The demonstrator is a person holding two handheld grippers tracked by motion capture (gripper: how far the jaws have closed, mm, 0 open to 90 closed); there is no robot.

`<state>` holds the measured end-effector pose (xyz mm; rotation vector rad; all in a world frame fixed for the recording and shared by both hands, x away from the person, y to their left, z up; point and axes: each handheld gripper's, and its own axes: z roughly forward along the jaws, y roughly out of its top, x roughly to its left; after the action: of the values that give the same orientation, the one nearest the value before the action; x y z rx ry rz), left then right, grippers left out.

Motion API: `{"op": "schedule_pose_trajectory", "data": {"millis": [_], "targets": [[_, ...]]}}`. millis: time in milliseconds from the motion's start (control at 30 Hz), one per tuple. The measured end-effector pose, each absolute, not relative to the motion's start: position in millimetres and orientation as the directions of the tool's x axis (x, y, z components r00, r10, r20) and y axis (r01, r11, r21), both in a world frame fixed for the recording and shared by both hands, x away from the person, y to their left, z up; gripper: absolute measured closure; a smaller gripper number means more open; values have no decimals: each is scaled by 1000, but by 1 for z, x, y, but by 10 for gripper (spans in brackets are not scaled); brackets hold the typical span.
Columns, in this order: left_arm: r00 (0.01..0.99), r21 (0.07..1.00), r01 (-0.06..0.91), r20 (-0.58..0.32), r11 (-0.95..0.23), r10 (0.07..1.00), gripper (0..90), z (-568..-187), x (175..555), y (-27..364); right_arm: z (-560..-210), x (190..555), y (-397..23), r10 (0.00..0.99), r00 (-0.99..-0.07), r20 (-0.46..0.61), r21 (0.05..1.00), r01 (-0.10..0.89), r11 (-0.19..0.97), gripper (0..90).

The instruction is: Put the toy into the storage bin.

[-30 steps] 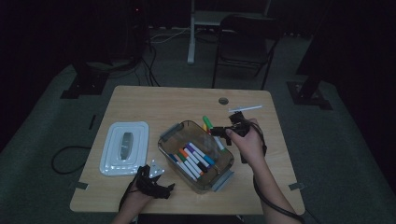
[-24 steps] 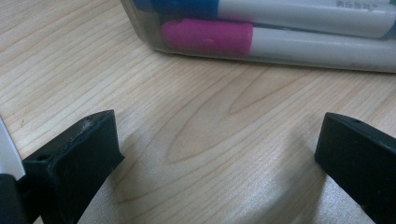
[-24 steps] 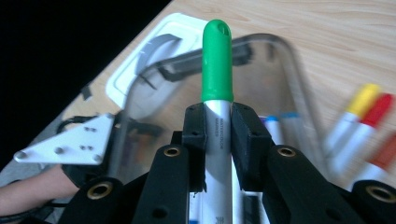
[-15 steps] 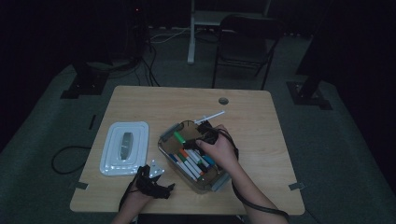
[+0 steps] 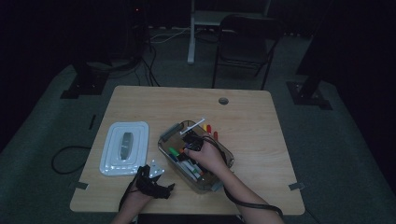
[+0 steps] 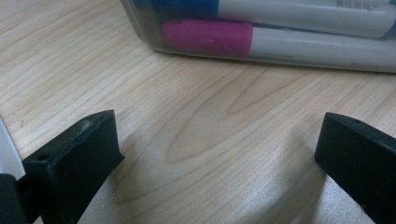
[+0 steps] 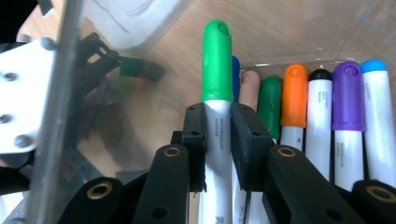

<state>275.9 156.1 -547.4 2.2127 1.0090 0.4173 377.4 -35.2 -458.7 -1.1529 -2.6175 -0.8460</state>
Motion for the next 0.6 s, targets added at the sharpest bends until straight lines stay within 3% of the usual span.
{"op": "schedule_pose_trajectory", "data": {"millis": [433,600], "targets": [[652,682,548,16,-485,758,5,-547,276,156,-472,385,-32,665,-673,323,375,736,563,753],[652,682,547,16,-485,758,5,-547,276,156,-470,385,-35,659,-674,333,397,734,550,699]]}}
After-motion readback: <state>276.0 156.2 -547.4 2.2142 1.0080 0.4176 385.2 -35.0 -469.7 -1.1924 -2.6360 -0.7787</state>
